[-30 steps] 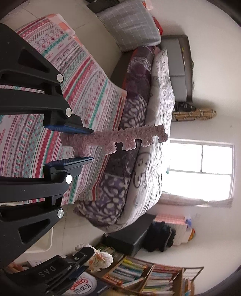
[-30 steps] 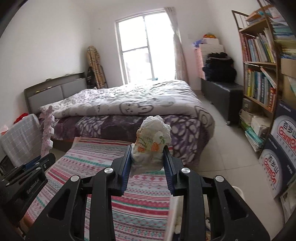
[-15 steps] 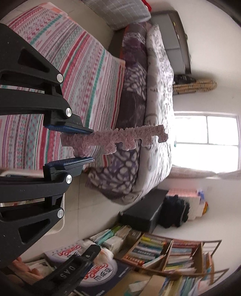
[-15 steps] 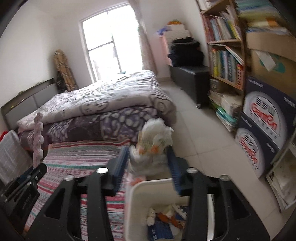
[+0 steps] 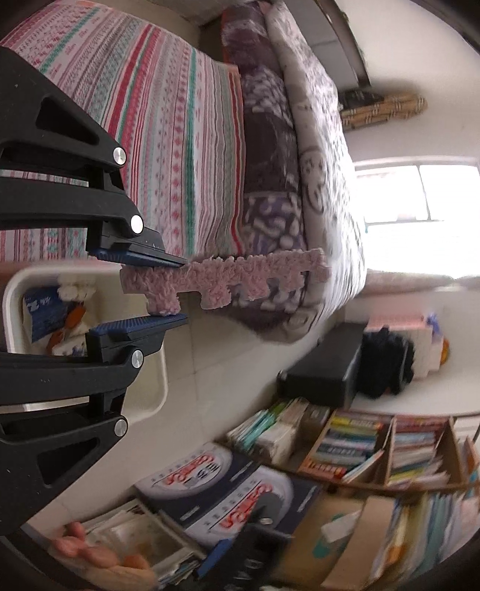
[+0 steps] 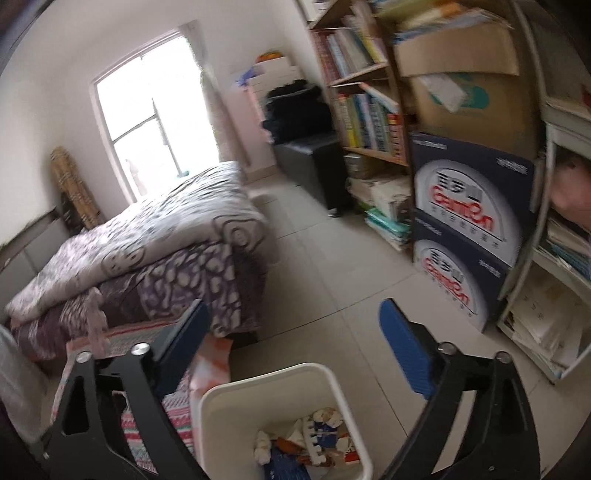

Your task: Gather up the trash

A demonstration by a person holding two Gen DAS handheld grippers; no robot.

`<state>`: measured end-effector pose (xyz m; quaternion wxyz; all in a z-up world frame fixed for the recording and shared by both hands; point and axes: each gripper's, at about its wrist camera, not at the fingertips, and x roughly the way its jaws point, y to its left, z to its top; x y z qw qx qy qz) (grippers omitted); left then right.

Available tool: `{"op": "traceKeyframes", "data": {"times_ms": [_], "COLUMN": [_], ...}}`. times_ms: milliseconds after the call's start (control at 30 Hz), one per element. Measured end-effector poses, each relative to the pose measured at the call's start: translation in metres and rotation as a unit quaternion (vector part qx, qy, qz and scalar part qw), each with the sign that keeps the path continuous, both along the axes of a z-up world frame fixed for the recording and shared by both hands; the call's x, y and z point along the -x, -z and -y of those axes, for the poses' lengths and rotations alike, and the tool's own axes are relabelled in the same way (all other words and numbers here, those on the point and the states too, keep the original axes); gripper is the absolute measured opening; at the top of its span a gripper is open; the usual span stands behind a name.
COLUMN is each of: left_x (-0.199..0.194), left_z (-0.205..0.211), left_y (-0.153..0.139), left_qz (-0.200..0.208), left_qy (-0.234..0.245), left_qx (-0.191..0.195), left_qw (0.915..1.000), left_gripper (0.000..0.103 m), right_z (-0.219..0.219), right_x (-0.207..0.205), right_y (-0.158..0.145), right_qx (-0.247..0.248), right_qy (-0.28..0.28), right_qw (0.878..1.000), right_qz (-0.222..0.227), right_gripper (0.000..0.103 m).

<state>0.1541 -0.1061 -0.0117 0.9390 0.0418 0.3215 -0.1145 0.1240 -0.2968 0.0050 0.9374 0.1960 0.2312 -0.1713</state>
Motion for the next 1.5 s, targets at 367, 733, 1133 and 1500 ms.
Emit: {"op": "traceKeyframes", "data": {"times_ms": [367, 733, 1133, 1500], "left_x": [0.003, 0.050, 0.103, 0.129], "left_z": [0.034, -0.003, -0.101, -0.145], "left_y": [0.018, -0.007, -0.024, -0.018], "left_qz": [-0.046, 0.044, 0.079, 0.067], "left_qy": [0.052, -0.027, -0.172, -0.218], "left_qx": [-0.005, -0.040, -0.002, -0.015], "left_qw": [0.9975, 0.9979, 0.9819, 0.9736], "left_gripper": [0.058, 0.095, 0.096, 0.096], "right_z": [0.040, -0.011, -0.103, -0.164], "right_x": [0.018, 0.063, 0.094, 0.106], "right_y": [0.005, 0.004, 0.013, 0.019], "right_qx": [-0.008, 0.059, 0.085, 0.127], "right_qy": [0.061, 0.044, -0.071, -0.105], "right_qw": [0.998, 0.997, 0.994, 0.986], "right_qz": [-0.011, 0.015, 0.018, 0.027], "right_gripper": [0.096, 0.096, 0.096, 0.096]}}
